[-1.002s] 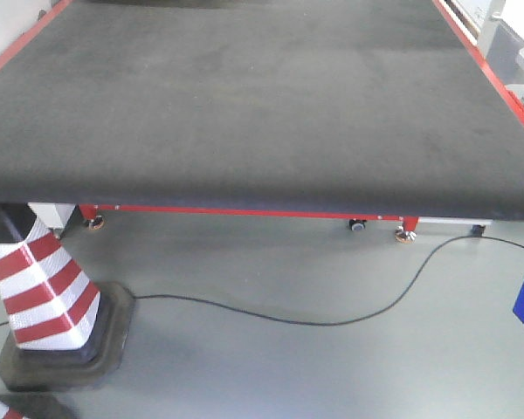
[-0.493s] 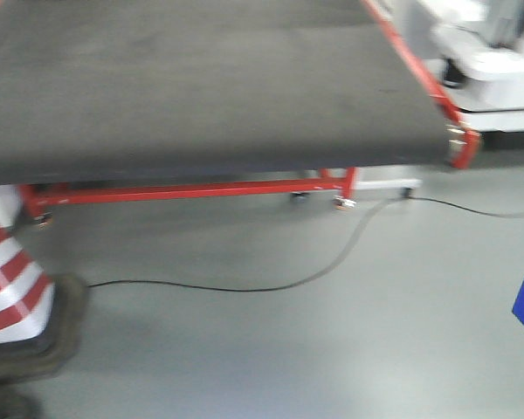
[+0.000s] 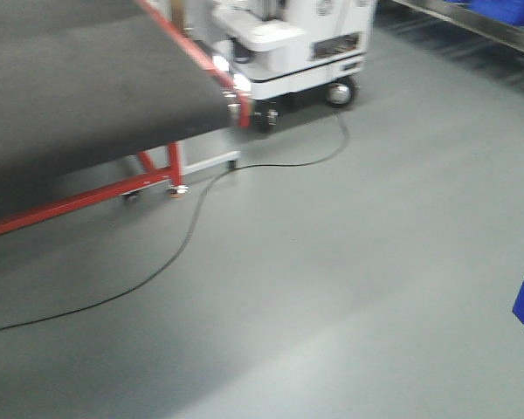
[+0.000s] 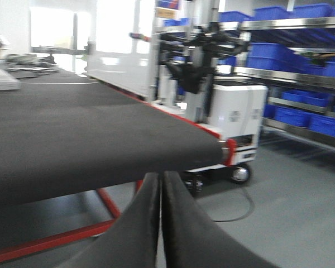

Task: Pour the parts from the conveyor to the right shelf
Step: 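Drive away from the conveyor holding the block in the right gripper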

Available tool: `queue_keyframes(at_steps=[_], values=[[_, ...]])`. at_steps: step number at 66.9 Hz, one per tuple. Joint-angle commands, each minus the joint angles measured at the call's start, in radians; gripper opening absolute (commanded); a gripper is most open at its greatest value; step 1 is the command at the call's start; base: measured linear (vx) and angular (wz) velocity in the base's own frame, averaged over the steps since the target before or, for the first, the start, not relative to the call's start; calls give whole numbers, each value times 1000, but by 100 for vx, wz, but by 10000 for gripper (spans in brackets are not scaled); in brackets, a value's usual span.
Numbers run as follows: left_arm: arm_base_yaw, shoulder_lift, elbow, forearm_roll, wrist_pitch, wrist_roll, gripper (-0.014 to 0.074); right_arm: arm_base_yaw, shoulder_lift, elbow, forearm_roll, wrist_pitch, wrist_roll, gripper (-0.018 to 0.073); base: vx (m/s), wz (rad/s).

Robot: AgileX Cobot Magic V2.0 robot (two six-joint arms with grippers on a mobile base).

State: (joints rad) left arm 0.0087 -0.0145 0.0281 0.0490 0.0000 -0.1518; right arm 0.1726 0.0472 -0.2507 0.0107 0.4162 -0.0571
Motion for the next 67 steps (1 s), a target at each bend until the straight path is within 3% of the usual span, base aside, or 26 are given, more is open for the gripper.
queue_keyframes(at_steps=[1,67], values=[[-2,-11,27,-9,-79,-7,-6,1,13,-28,-4,-84,-8,-1,-17,-75],[-2,-11,27,-9,-79,-7,-6,1,13,-28,-4,-84,-8,-1,-17,-71]])
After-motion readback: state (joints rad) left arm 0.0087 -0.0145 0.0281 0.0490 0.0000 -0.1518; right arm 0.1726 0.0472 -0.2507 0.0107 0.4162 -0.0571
